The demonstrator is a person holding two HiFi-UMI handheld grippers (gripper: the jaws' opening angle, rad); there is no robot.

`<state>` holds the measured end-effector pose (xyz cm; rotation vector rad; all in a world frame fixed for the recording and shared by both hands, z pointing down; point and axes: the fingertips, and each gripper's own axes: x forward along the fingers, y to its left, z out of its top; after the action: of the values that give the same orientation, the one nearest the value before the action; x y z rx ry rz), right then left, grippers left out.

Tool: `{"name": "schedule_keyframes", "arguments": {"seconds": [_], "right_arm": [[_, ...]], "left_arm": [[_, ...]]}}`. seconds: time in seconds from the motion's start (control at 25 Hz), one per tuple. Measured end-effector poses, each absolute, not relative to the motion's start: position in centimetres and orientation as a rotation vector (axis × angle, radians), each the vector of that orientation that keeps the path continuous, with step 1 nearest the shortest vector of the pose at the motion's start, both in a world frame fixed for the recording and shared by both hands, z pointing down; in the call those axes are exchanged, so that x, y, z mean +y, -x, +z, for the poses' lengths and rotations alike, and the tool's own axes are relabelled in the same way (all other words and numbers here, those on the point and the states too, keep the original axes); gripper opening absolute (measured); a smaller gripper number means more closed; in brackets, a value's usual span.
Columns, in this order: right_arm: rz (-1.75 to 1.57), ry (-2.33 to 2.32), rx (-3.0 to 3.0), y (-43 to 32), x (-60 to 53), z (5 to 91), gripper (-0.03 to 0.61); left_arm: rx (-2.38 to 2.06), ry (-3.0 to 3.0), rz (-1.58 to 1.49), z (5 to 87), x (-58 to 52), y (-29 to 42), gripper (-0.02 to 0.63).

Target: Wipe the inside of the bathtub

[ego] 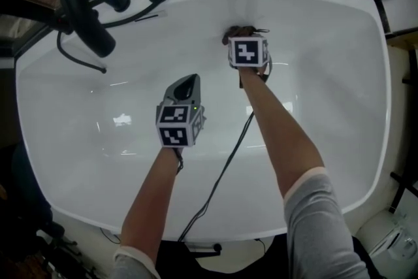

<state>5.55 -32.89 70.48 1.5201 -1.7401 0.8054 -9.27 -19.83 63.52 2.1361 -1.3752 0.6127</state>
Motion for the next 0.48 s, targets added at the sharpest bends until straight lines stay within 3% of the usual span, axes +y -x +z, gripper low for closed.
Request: {"name": "schedule_keyframes", "arguments": {"seconds": [0.24,0.48], "right_arm": [[0.769,-1.400,-1.839,-0.1,-33.2,68.4,0.120],[0.784,-1.470,-1.788,-4.1,-34.1,66.9,0.120]], "left_arm": [[-1.379,-2.135,0.601,62.1,-20.4,8.8,0.008],[-1.371,-2.137,0.598,60.4,-20.8,8.0,0.008]]}}
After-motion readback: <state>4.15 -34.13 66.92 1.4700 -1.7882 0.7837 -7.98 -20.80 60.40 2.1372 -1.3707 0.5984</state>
